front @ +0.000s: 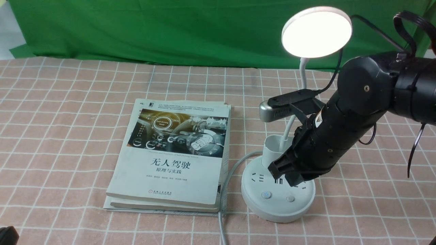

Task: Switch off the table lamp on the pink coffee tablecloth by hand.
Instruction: 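Press the power button on the lamp base to turn the lamp off with the right gripper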

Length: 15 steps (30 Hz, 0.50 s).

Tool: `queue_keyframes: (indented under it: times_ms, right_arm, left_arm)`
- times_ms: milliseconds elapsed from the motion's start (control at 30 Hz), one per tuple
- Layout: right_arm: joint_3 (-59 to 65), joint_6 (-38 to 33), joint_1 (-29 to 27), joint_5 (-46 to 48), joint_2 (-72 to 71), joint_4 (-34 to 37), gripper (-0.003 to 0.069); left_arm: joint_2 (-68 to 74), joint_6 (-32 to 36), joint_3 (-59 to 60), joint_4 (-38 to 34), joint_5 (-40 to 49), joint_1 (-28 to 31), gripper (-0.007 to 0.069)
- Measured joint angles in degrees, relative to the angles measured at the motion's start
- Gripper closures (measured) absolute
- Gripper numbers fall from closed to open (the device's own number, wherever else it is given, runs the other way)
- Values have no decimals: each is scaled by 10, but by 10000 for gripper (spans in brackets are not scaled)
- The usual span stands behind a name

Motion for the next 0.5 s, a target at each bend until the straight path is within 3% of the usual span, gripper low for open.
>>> queue_keyframes:
  times_ms: [500]
  right_arm:
    - [-5, 0, 0, 7, 84, 1, 616]
  left_arm:
    - [0, 0, 0, 0, 0, 0, 618]
